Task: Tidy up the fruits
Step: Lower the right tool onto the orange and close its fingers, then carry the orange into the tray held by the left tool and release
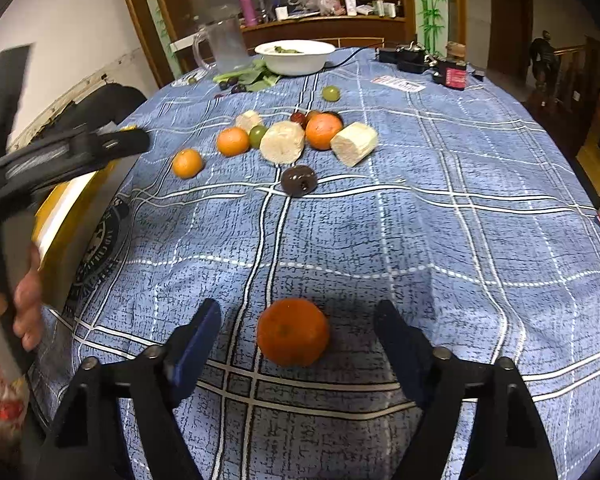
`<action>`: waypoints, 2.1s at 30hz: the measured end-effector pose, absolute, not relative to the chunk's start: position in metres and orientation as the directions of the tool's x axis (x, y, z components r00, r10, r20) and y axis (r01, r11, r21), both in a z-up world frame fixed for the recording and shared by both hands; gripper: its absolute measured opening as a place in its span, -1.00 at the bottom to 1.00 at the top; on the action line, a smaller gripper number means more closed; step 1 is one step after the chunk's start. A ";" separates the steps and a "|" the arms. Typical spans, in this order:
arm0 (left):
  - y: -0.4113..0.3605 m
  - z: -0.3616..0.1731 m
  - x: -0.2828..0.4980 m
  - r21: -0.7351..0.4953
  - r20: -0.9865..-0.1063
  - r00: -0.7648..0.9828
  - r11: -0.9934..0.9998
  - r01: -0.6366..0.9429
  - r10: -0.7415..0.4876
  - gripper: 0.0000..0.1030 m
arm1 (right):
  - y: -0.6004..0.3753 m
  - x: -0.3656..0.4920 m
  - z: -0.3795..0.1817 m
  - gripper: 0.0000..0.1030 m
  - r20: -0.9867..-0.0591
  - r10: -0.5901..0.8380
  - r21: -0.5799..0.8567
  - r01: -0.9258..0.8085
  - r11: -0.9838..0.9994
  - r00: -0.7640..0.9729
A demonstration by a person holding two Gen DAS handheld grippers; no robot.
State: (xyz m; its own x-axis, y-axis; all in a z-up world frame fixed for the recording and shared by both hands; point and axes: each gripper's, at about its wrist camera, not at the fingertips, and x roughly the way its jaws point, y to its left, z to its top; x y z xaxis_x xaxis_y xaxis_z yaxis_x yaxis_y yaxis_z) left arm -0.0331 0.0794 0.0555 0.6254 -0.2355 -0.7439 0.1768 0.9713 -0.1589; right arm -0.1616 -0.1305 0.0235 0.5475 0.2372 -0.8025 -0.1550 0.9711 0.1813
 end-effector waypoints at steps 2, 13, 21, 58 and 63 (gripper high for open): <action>0.077 0.045 -0.020 -0.168 -0.766 0.597 0.971 0.172 -0.239 0.42 | -0.131 -0.159 0.021 0.42 -0.809 0.243 0.188 -0.156 0.970 0.534; 0.052 0.014 -0.003 -0.036 -0.828 0.542 0.979 0.201 -0.142 -0.43 | -0.129 -0.152 0.017 -0.10 -0.821 0.238 0.175 -0.168 0.970 0.519; 0.067 0.037 -0.032 -0.083 -0.790 0.587 0.980 0.181 -0.175 -0.44 | -0.122 -0.159 0.020 -0.26 -0.814 0.246 0.169 -0.191 0.967 0.526; 0.294 0.063 -0.150 -0.047 -0.706 0.673 0.933 -0.356 0.221 -0.10 | 0.173 -0.138 0.035 -0.15 -0.776 0.498 0.129 -0.676 0.726 0.387; 0.287 0.077 -0.155 -0.067 -0.673 0.713 0.944 -0.323 0.196 0.08 | 0.178 -0.153 0.041 0.31 -0.757 0.491 0.072 -0.691 0.719 0.432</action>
